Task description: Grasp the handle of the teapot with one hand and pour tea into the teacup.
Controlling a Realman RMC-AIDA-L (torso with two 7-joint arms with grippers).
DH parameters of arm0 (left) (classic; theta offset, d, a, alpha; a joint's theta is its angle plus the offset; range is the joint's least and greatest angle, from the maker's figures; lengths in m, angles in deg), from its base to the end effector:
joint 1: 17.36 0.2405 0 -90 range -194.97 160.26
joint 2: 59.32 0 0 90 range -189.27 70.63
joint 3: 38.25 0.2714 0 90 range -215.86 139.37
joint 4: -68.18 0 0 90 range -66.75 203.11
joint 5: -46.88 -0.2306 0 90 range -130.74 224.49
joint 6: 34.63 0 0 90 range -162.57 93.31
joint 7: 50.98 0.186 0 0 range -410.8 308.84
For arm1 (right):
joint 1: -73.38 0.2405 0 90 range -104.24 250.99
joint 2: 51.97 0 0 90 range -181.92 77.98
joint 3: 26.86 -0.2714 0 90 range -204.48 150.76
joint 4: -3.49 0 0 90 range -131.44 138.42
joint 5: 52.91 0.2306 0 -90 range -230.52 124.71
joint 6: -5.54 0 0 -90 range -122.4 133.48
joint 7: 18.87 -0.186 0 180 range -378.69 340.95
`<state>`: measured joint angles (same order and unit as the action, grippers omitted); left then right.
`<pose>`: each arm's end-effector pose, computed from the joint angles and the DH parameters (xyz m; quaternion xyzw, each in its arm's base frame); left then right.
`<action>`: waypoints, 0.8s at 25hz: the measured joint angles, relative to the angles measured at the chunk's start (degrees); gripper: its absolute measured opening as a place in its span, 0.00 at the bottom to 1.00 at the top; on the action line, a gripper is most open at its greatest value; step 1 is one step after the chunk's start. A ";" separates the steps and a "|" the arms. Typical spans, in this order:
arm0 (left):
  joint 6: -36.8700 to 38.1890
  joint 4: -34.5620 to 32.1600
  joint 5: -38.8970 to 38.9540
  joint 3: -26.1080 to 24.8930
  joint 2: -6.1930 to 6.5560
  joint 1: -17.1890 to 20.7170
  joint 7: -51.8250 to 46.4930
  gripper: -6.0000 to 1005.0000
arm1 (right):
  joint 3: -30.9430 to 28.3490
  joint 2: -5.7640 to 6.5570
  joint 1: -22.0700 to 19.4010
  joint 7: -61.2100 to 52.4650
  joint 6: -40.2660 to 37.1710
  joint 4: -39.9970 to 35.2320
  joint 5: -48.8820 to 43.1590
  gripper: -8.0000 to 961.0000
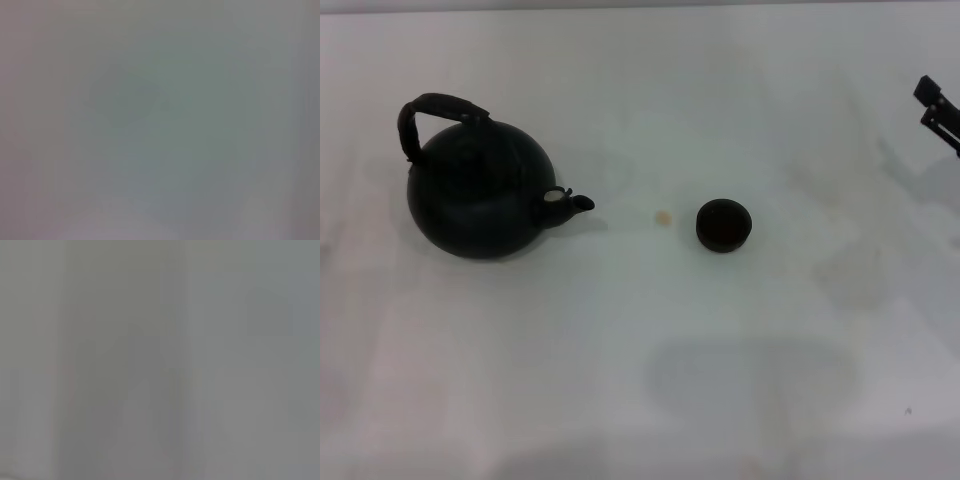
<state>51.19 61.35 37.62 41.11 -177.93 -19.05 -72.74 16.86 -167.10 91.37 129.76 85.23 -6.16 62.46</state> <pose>-0.4301 0.2255 0.0133 -0.6370 -0.2700 -0.3192 0.6477 0.3729 0.3350 -0.0036 -0.7862 0.1916 0.3234 0.4905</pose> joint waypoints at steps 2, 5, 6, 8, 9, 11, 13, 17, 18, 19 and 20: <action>0.88 -0.13 0.02 -1.93 0.02 0.00 -0.09 0.83 | -0.08 -0.03 -0.14 0.06 3.20 1.77 0.63 0.89; 1.26 -0.09 0.03 -4.95 0.00 -0.73 0.05 0.83 | -0.82 -0.07 -0.36 0.10 5.04 4.87 1.40 0.89; 1.16 0.02 0.02 -5.45 0.00 -1.21 0.10 0.83 | -1.29 -0.08 -0.39 0.11 5.10 6.07 1.53 0.89; 0.93 0.02 -0.25 -5.80 0.22 -1.95 0.17 0.83 | -1.71 -0.08 -0.42 -0.12 5.24 7.38 1.47 0.89; 0.90 -0.06 -0.43 -5.80 0.39 -2.29 0.23 0.83 | -1.77 -0.08 -0.43 -0.46 5.44 7.79 1.27 0.89; 0.86 -0.18 -0.68 -5.80 0.69 -2.89 0.31 0.83 | -1.49 -0.05 -0.42 -1.70 6.12 7.61 0.64 0.89; 0.86 -0.23 -0.60 -5.80 0.75 -3.30 0.32 0.83 | -0.72 0.03 -0.41 -3.16 7.62 6.41 0.22 0.89; 0.86 -0.25 -0.29 -5.83 0.33 -3.58 0.45 0.83 | 4.84 0.38 -0.63 -9.48 10.62 -0.01 -0.11 0.89; 0.85 -0.19 -0.29 -5.83 0.22 -3.87 1.06 0.83 | 8.23 0.42 -0.69 -12.96 10.71 -4.21 -0.83 0.89; 0.79 0.02 -0.32 -5.84 0.18 -4.18 1.71 0.83 | 9.41 0.43 -0.73 -13.96 10.71 -5.70 -1.29 0.89; 0.76 0.18 -0.37 -5.84 0.15 -4.45 2.20 0.83 | 10.85 0.42 -0.76 -14.85 10.70 -7.40 -2.00 0.89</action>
<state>51.95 61.53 37.25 35.27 -177.78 -23.50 -70.54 27.71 -166.67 90.61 114.90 95.93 -13.56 60.46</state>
